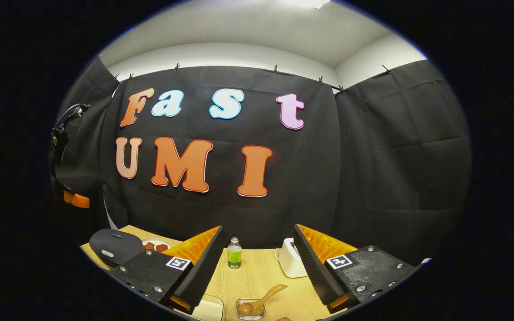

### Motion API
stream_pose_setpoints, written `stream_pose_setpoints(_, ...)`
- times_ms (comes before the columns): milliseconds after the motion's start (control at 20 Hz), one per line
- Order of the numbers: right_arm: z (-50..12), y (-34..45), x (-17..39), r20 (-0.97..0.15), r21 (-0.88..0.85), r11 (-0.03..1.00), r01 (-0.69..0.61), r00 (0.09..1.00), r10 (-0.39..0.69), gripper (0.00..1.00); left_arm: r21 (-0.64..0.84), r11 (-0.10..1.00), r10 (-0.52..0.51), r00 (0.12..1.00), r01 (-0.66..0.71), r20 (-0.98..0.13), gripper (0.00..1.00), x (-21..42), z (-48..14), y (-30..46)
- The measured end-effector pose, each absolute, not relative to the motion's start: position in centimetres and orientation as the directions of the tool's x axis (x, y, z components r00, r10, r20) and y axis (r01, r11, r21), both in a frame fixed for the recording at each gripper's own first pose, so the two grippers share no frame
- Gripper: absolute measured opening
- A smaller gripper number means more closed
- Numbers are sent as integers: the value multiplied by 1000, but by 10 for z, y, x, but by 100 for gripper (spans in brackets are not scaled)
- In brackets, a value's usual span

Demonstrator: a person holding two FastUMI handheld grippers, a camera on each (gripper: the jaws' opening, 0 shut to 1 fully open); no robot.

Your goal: Close the left gripper, press the button to open the rice cooker; take a wooden spoon from the chopstick holder with the right hand, scoop a spoonful of rice and pour it into the rice cooker, then put the wooden spoon back into the chopstick holder.

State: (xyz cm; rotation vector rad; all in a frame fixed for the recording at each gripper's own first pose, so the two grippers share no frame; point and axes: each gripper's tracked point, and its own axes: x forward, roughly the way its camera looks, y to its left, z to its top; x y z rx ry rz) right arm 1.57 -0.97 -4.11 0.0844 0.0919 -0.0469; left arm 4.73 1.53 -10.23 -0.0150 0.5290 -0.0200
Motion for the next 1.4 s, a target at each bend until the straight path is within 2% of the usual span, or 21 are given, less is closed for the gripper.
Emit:
stream_pose_setpoints(250, -62, -16, 8, -149, 64, 996, 68, 987, -58, 95, -83, 996, -43, 679, -26, -733, 5, 46, -165, 32)
stream_pose_setpoints(300, -67, -17, 5, -161, 57, 996, 68, 985, -58, 95, -100, 994, -56, 635, -34, -771, 2, 42, -177, 32)
stream_pose_setpoints(350, -73, -19, 3, -175, 48, 996, 72, 983, -62, 97, -113, 992, -63, 596, -48, -800, 5, 39, -187, 32)
stream_pose_setpoints(400, -78, -23, 2, -189, 39, 996, 78, 980, -70, 95, -119, 992, -74, 554, -46, -829, 2, 36, -199, 33)
stream_pose_setpoints(450, -83, -28, 0, -202, 34, 996, 87, 976, -79, 95, -129, 991, -87, 519, -46, -850, 5, 36, -212, 32)
stream_pose_setpoints(550, -92, -33, -3, -232, 41, 994, 104, 968, -92, 95, -152, 986, -109, 413, -73, -904, 2, 25, -237, 29)
stream_pose_setpoints(600, -96, -37, -4, -243, 47, 992, 114, 965, -99, 95, -169, 982, -125, 375, -85, -919, 5, 23, -246, 28)
stream_pose_setpoints(700, -103, -44, -6, -258, 49, 990, 136, 959, -119, 95, -164, 979, -119, 318, -120, -941, 2, 19, -260, 32)
stream_pose_setpoints(800, -108, -49, -9, -272, 44, 987, 155, 952, -137, 95, -168, 975, -120, 299, -143, -947, 6, 23, -267, 33)
stream_pose_setpoints(950, -117, -51, -11, -294, 40, 985, 168, 944, -149, 95, -163, 971, -112, 271, -174, -956, 2, 24, -275, 39)
stream_pose_setpoints(1200, -128, -51, -12, -322, 31, 983, 179, 933, -160, 95, -165, 968, -116, 241, -191, -963, 5, 23, -277, 40)
stream_pose_setpoints(1250, -130, -50, -13, -329, 30, 983, 181, 930, -161, 95, -164, 968, -117, 237, -191, -964, 2, 23, -278, 40)
stream_pose_setpoints(1350, -135, -48, -13, -344, 29, 983, 181, 925, -160, 95, -169, 965, -126, 210, -203, -970, 6, 20, -283, 40)
stream_pose_setpoints(1400, -137, -46, -13, -351, 29, 983, 179, 923, -158, 95, -178, 960, -125, 238, -217, -963, 6, 24, -279, 38)
